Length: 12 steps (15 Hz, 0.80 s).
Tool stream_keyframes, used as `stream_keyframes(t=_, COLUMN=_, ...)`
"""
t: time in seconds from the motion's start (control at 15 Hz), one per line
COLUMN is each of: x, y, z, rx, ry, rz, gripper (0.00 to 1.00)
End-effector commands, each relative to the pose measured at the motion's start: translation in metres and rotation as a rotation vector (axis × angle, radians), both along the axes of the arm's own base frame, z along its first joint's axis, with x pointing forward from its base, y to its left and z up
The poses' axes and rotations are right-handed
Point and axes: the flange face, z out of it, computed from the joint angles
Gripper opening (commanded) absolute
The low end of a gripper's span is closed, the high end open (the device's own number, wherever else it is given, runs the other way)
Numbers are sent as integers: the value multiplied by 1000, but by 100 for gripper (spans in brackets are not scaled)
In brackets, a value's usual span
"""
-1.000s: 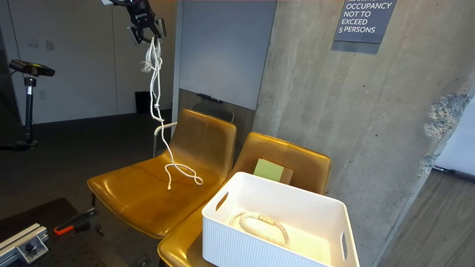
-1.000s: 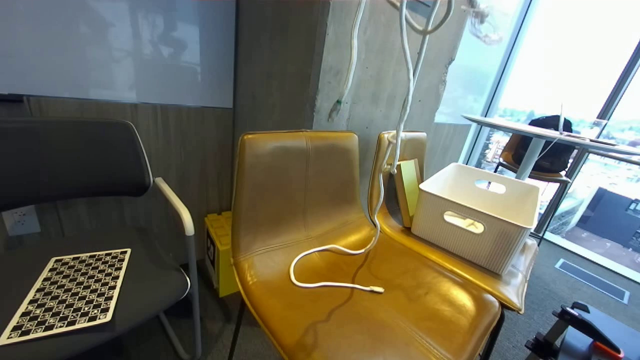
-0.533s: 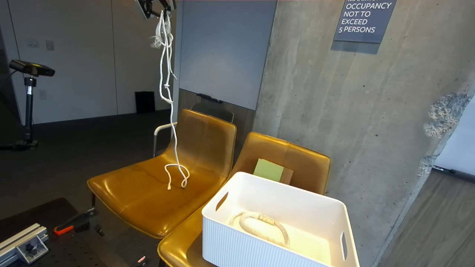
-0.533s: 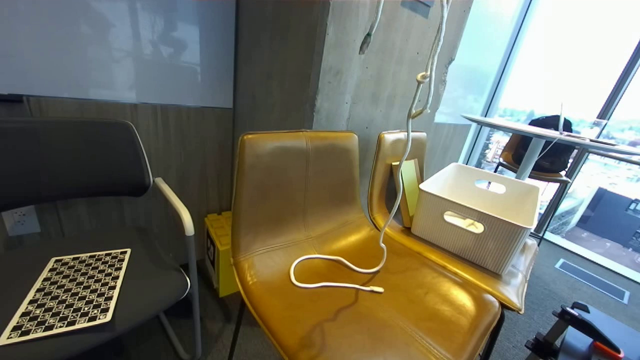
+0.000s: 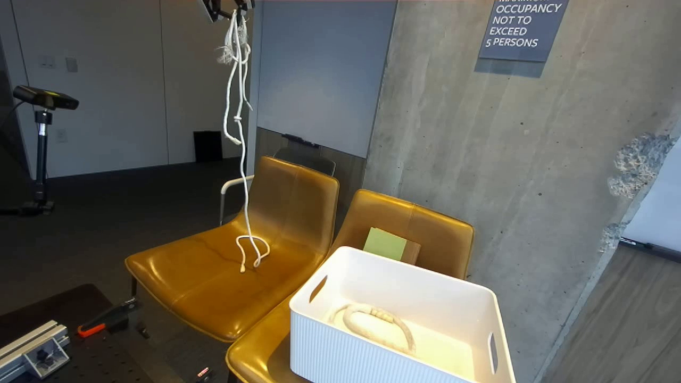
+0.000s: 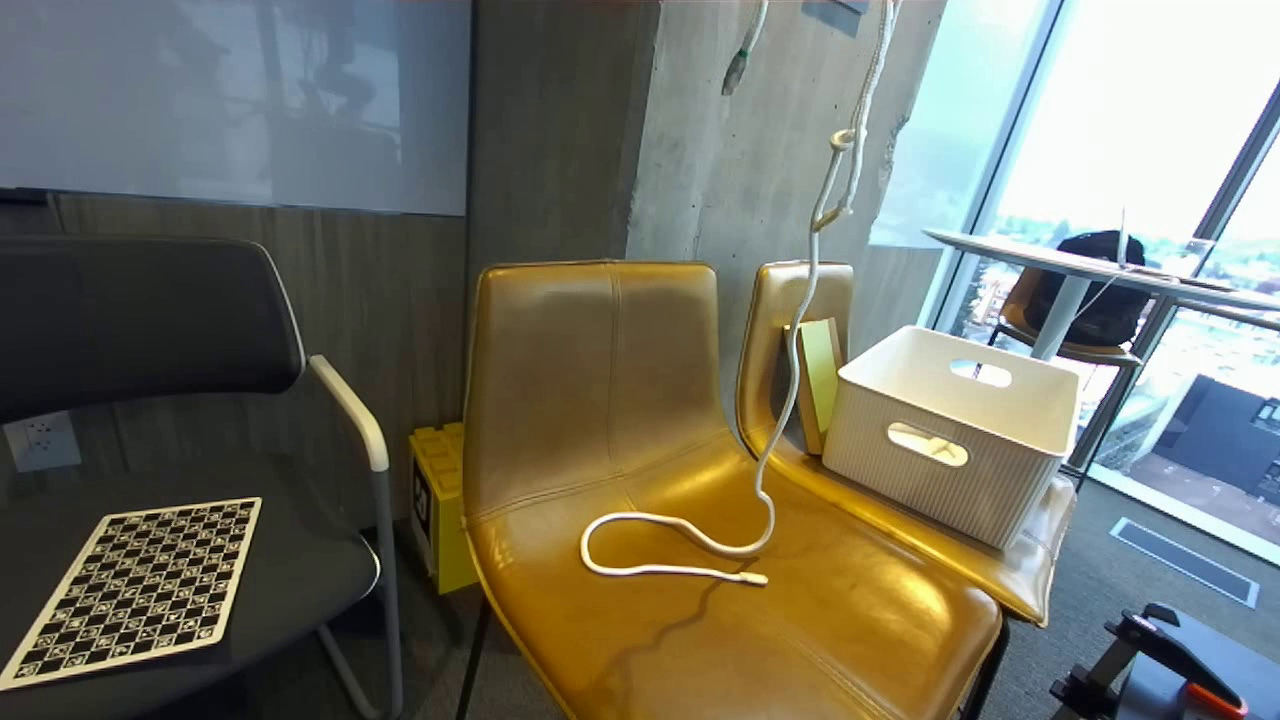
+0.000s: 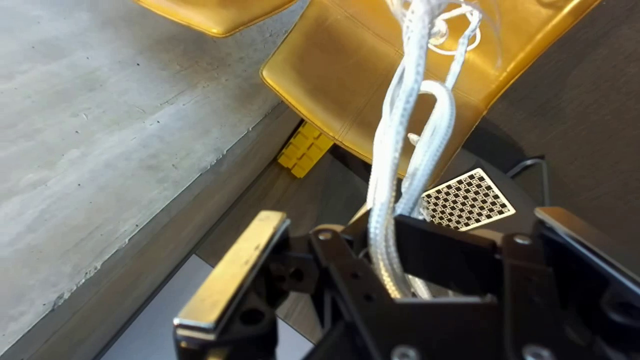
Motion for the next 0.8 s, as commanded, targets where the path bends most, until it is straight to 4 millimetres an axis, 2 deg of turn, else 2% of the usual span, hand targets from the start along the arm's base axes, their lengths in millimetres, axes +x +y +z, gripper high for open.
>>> stream_keyframes(t=0.0, x=-2, y=-3, z=9, rx=-35, ry=20, rz=-21, gripper=8)
stream_keyframes(t=0.07, x=-3, y=-5, z=10, rx=-40, ry=27, rz=-29, gripper=17)
stream_keyframes(t=0.13, x=-4, y=-6, z=10, rx=-48, ry=36, rz=-39, gripper=33)
stream_keyframes(t=0.27, x=-8, y=-8, z=12, rx=-60, ry=52, rz=-53, gripper=47)
stream_keyframes(t=0.33, x=-10, y=-9, z=13, rx=-64, ry=59, rz=-58, gripper=34)
stream_keyframes(t=0.4, x=-10, y=-9, z=14, rx=-66, ry=62, rz=-63, gripper=12)
stream_keyframes(t=0.53, x=-12, y=-10, z=15, rx=-68, ry=76, rz=-72, gripper=8)
stream_keyframes(t=0.6, x=-13, y=-11, z=15, rx=-69, ry=84, rz=-76, gripper=1)
stream_keyframes(t=0.73, x=-14, y=-13, z=9, rx=-78, ry=118, rz=-88, gripper=0)
